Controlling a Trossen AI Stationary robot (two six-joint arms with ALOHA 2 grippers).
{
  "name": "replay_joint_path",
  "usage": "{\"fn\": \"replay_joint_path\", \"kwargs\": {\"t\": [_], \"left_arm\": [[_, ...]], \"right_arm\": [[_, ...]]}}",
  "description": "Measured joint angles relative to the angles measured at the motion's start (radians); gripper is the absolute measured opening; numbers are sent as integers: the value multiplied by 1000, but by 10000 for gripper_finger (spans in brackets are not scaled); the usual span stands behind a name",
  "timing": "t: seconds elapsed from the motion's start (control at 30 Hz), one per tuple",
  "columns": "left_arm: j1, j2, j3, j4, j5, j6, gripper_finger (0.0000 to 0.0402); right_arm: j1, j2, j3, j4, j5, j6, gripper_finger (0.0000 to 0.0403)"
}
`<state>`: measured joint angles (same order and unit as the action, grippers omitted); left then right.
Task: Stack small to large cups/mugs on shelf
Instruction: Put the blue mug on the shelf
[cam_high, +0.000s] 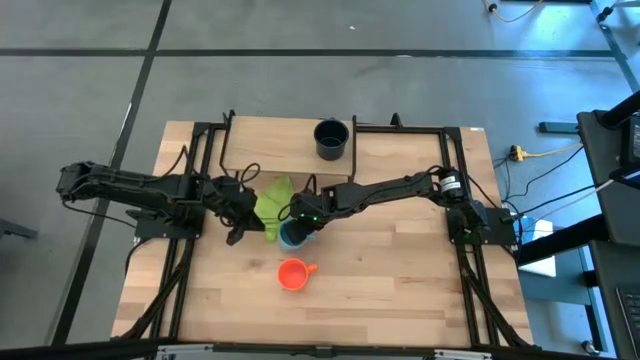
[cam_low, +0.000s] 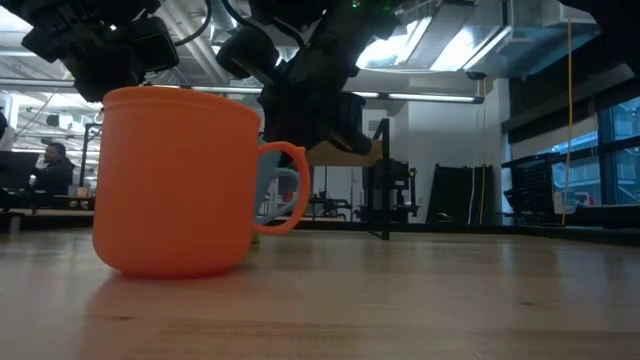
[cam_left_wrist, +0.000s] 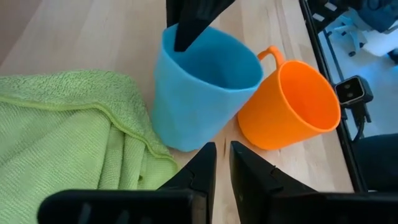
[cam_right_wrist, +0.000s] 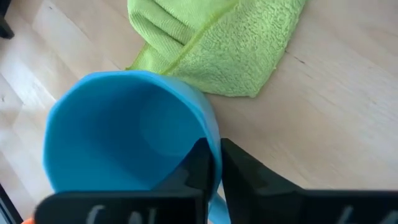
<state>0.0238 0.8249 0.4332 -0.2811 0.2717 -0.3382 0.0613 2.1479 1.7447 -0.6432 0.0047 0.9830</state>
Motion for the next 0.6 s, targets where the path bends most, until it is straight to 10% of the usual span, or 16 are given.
{"fn": "replay_joint_path", "kwargs": {"t": [0.6], "left_arm": [[0, 0, 0, 44, -1, -55, 40]], "right_arm": [[-32, 2, 87, 18, 23, -106, 22]]}}
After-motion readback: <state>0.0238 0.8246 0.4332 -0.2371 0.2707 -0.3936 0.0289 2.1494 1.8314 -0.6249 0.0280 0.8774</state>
